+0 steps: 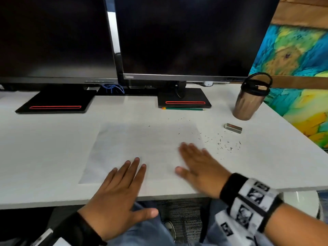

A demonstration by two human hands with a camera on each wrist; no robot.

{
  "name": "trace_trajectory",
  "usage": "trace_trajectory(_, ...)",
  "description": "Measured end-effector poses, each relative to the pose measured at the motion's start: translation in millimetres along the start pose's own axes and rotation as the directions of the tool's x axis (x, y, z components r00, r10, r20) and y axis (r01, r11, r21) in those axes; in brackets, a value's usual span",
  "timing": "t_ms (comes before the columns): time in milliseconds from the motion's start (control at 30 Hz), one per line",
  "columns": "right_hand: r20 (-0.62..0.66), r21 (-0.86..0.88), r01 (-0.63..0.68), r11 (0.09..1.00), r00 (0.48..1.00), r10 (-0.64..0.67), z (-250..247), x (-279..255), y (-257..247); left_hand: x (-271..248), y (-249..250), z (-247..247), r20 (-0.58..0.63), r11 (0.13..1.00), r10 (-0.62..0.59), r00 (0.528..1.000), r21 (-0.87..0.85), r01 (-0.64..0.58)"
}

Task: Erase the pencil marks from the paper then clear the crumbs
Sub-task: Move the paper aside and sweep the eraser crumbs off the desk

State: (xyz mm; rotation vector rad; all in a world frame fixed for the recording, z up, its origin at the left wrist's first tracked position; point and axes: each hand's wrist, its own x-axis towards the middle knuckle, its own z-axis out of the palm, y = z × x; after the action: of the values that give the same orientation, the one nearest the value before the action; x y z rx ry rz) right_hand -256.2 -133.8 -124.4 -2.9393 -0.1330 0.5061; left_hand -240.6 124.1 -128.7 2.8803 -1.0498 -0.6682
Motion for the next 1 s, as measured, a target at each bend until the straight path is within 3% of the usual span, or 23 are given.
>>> trace_trajectory(100, 0.018, 0.0, -0.263, 0.965, 0.965, 0.263, -17, -1, 40, -1, -1, 1, 0.007, 1.0, 0.005, 1.0, 0.003, -0.005)
trace_trajectory(167, 0.014, -0.033, -0.334, 0.942, 0.942, 0.335, -30, 2, 39, 0, 0, -1, 0.011, 1.0, 0.01, 1.0, -0.008, -0.01)
trace_trajectory(233, -0.005, -0.046, -0.228, 0.972, 0.974, 0.228, -42, 10, 11, 2, 0, -5, 0.023, 0.999, 0.024, 0.999, -0.029, -0.023)
trace_trajectory(333, 0.053, -0.04, 0.044, 0.998, 0.998, -0.042, -46, 26, -49, 1, 2, -13, 0.06, 0.999, 0.03, 0.998, -0.042, -0.028)
trace_trajectory(433, 0.177, -0.021, 0.096, 0.995, 0.98, -0.091, -38, 46, -66, -2, 4, -21, 0.107, 0.999, -0.001, 0.994, -0.039, 0.005)
trace_trajectory(567, 0.164, -0.077, -0.067, 0.995, 0.983, 0.079, -37, 53, -8, -5, 3, -29, 0.128, 0.999, -0.013, 0.992, -0.029, 0.017)
trace_trajectory(667, 0.113, -0.117, -0.278, 0.953, 0.95, 0.291, -43, 49, 41, -5, 3, -35, 0.143, 1.0, -0.016, 0.99, -0.023, 0.02)
trace_trajectory(733, 0.092, -0.13, -0.326, 0.936, 0.936, 0.338, -49, 49, 48, -5, 4, -43, 0.153, 1.0, -0.021, 0.988, -0.019, 0.024)
trace_trajectory(867, 0.031, -0.115, -0.085, 0.99, 0.996, 0.089, -68, 62, -9, 8, 3, -68, 0.128, 0.999, -0.047, 0.991, 0.011, 0.046)
trace_trajectory(1000, 0.084, -0.069, 0.175, 0.982, 0.982, -0.169, -79, 91, -72, 32, -5, -86, 0.225, 0.986, -0.166, 0.96, 0.04, 0.161)
